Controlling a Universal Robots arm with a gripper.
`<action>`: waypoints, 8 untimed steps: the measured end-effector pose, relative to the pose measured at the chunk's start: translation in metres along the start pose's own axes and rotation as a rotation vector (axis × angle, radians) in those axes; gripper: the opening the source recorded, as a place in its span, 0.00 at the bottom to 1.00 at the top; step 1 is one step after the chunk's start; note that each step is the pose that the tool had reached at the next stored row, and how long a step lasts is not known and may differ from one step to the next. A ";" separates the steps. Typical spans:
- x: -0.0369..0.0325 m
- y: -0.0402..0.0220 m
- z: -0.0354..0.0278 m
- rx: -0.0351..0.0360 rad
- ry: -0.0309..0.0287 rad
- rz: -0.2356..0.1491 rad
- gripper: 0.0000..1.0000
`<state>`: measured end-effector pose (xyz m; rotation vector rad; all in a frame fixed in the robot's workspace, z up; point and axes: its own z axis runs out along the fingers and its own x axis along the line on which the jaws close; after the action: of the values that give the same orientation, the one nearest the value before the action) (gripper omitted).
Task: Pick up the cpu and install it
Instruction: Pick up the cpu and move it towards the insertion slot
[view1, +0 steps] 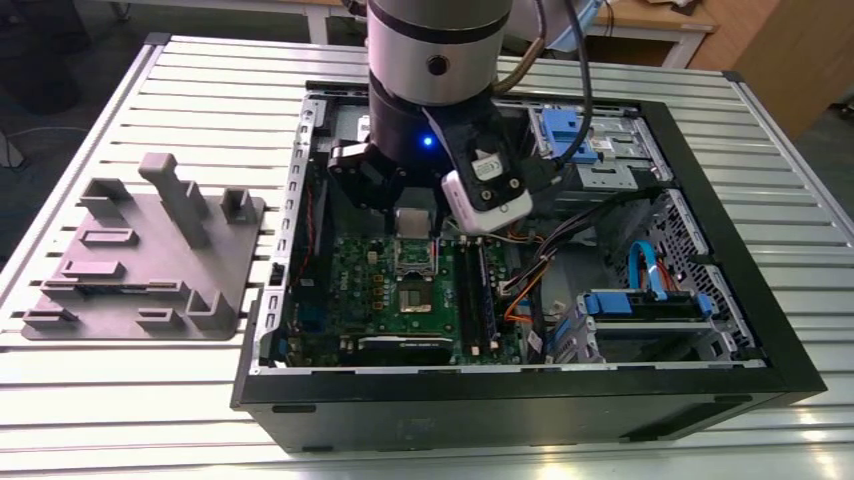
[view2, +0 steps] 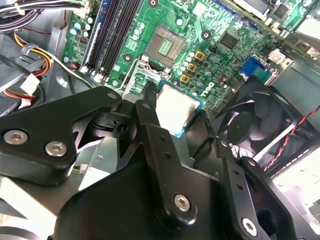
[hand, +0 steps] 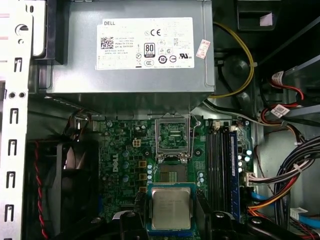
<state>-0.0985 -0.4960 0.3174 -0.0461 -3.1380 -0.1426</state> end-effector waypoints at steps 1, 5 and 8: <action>0.0000 0.0000 0.0003 -0.0001 0.0000 0.000 0.47; -0.0001 0.0003 0.0016 0.0000 -0.0001 0.000 0.47; 0.0000 0.0002 0.0045 0.0004 -0.0002 0.000 0.47</action>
<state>-0.0985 -0.4954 0.3130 -0.0460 -3.1382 -0.1420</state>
